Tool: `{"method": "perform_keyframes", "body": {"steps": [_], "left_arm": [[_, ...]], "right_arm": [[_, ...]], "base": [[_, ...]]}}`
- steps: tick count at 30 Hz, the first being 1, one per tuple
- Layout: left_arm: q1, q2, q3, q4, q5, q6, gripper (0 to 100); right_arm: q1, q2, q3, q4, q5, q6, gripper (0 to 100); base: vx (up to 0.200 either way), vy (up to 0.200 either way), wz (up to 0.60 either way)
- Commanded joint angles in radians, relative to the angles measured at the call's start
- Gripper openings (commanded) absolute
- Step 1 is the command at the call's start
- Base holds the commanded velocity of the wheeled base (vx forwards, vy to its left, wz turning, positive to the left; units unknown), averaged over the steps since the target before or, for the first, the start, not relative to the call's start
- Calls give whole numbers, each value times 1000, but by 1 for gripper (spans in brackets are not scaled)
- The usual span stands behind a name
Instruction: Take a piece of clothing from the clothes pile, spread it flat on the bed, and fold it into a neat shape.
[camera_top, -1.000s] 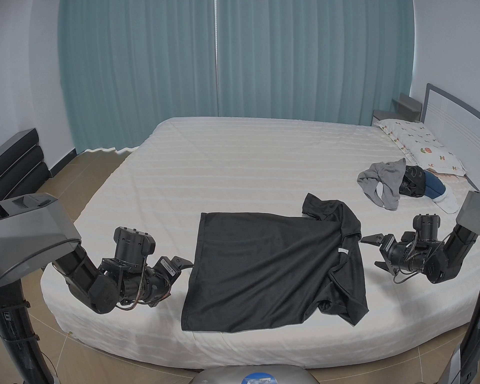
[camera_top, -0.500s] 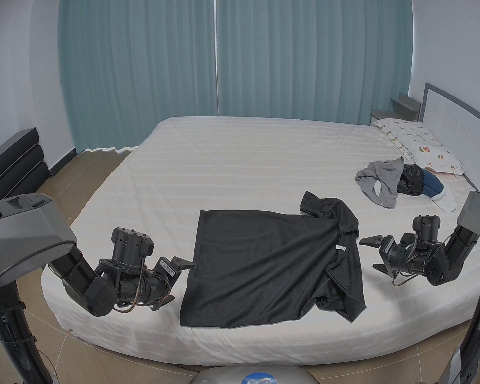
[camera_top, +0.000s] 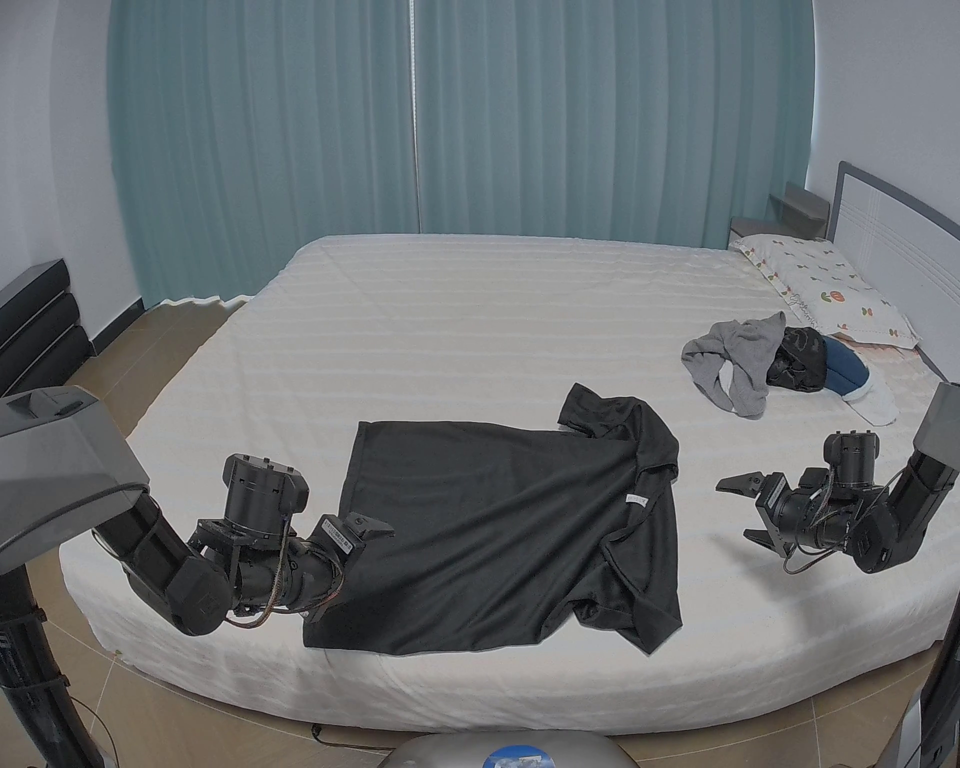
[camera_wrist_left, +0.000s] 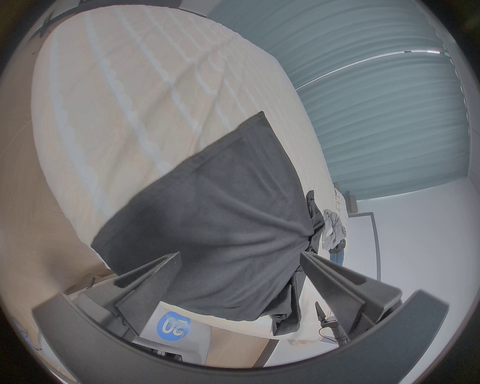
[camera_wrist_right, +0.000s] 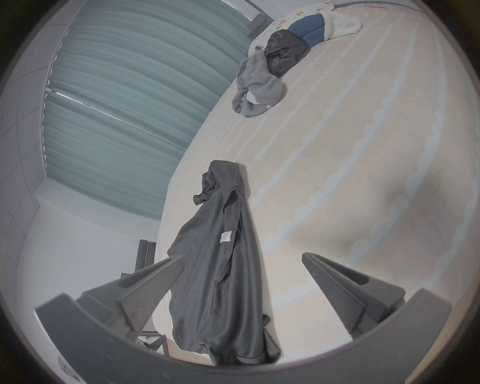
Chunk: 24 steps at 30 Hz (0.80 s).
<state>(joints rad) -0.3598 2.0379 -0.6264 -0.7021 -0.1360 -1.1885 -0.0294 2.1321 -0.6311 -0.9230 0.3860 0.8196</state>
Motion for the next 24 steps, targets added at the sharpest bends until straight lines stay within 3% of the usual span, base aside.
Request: {"method": "perform_keyframes", "body": {"steps": [1, 9, 16, 24], "left_arm": [[1, -1, -1, 0, 3, 0, 100], [1, -7, 2, 7, 9, 1, 100], [2, -4, 24, 3, 16, 26, 100], [22, 44, 71, 13, 39, 175, 100]], "right_arm": [[9, 2, 2, 0, 1, 0, 100], [17, 5, 4, 0, 1, 0, 100], [22, 8, 5, 0, -1, -2, 100], [40, 12, 14, 0, -4, -7, 100]], "base": [[-200, 0, 0], [-200, 0, 0], [0, 0, 0], [0, 0, 0]]}}
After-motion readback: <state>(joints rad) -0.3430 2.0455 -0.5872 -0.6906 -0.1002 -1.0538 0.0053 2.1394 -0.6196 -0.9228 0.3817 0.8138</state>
